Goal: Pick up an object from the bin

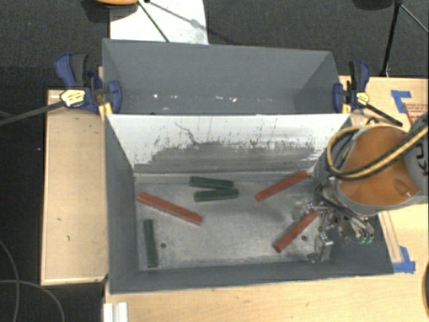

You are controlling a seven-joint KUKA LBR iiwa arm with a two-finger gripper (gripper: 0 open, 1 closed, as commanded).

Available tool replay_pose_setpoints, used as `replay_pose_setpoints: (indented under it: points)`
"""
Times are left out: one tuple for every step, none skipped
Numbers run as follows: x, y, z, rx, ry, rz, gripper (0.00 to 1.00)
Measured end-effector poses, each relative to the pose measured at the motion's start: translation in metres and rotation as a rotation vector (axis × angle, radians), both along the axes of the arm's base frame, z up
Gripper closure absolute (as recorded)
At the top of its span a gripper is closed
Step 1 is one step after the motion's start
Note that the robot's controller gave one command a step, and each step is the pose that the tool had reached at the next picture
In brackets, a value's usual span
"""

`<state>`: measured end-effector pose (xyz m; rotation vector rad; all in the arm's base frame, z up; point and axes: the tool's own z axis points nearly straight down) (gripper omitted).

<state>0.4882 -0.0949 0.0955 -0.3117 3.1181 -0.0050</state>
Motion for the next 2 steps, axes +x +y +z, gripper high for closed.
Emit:
replay_pose_setpoints:
  points:
    - [0.002,0.014,-0.006,0.003,0.008,0.066,0.0]
    - [0.007,0.026,0.012,0.001,0.004,0.046,0.0]
